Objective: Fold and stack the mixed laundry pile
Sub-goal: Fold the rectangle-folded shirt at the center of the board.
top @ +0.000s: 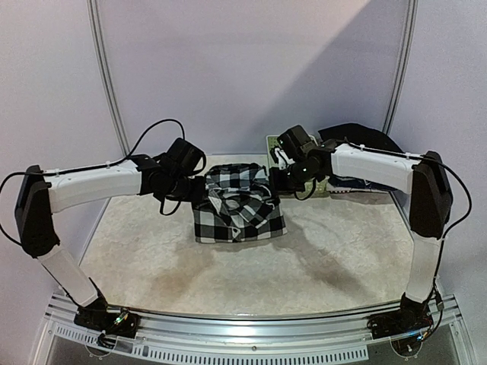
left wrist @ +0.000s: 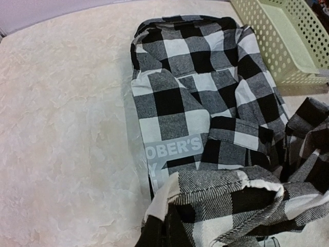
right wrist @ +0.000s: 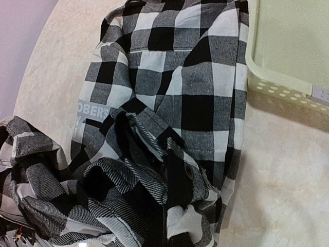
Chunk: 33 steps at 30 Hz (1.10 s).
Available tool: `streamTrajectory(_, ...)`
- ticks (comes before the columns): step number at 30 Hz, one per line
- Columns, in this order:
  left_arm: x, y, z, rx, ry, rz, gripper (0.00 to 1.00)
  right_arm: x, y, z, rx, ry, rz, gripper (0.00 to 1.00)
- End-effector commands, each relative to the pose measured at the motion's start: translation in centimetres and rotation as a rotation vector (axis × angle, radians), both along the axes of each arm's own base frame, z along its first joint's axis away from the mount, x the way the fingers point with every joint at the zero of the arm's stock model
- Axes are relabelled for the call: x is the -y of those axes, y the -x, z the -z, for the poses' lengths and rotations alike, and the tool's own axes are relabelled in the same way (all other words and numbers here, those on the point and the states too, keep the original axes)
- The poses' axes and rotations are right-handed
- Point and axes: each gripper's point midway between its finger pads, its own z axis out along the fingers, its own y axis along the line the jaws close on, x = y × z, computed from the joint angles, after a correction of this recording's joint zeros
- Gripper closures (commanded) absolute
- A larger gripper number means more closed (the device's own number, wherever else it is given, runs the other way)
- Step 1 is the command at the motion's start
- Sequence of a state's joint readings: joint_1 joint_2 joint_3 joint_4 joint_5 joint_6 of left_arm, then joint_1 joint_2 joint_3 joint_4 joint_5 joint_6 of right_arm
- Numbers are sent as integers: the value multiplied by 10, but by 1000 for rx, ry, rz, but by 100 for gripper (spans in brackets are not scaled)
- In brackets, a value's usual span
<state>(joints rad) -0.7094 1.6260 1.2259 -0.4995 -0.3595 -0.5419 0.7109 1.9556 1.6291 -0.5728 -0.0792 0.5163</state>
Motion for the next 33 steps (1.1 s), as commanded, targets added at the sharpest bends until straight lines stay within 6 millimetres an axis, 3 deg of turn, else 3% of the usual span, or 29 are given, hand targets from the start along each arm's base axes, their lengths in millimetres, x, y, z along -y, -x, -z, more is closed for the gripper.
streamTrajectory(1,-6,-23,10,-27,-7,-10,100,-4,-20,12,-19,7,-27,100)
streamTrajectory(9,-6,-47,47,-108,-22,-21,100,-5,-50,39,-58,17,-8,100)
streamTrajectory(14,-11,-57,60,-127,-40,-37,100,-7,-60,52,-71,23,-7,94)
streamTrajectory(16,-15,-60,66,-133,-53,-47,95,-9,-63,54,-71,20,-7,89)
streamTrajectory(18,-18,-63,67,-130,-69,-54,81,-12,-67,54,-71,12,-12,78)
streamTrajectory(21,-25,-67,55,-89,-99,-68,55,-15,-72,46,-60,3,-17,61)
streamTrajectory(23,-31,-71,38,-40,-122,-80,39,-18,-75,35,-43,-1,-23,54)
streamTrajectory(25,-34,-72,20,1,-141,-81,28,-19,-79,17,-15,-11,-25,50)
streamTrajectory(29,-36,-62,-18,89,-165,-63,21,-14,-84,-22,59,-13,-14,43)
streamTrajectory(33,-23,-35,-44,162,-179,-12,20,-3,-78,-49,106,-7,-6,38)
